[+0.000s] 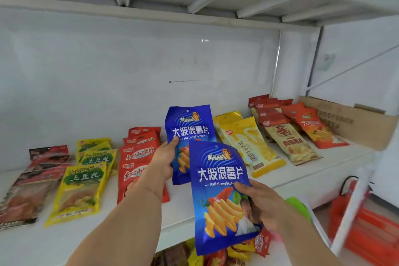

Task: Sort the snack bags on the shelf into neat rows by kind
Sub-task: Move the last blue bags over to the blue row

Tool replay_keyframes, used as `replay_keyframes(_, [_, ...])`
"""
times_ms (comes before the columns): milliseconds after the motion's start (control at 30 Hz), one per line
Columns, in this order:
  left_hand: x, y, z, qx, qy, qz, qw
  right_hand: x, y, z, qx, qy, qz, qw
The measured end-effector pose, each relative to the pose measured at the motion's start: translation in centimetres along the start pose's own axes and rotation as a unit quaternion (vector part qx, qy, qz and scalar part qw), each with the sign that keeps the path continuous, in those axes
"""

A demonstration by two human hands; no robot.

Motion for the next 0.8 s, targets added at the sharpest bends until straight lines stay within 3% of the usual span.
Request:
replay_keyframes(200, [2.2,-3.6,-1.7,-0.001,-0.007,0.002,1.000,0.4,-0.1,3.7,-0.035,-0.030,0.018,0.999])
replay_keyframes(500, [3.2,-6.6,-0.9,-0.076,-0.103,-0.035,0.991,0.7,-2.2,6.0,-0.045,-0.010,0.007,0.999])
replay_keyframes(600, [2.2,-6.5,-0.8,-0.119,-0.185,-0.069,0.973,1.6,-3.4,6.7,-0.029,0.002,0.006,1.000])
replay_keyframes(800, [2.1,-5.6,-0.9,-0.170,-0.221,-0.104,0.955,3.4,-5.9,7.3,0.011,0.001,0.029,1.000])
Point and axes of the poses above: each hand's wrist, its own y-axis away from the middle knuckle, its own z-axis out of the back of the hand, x = y × z, the point moved 9 cm from there along -y, towards the middle knuckle, and after that the axes turned 11 degrees about x, right-handed, at the moved point
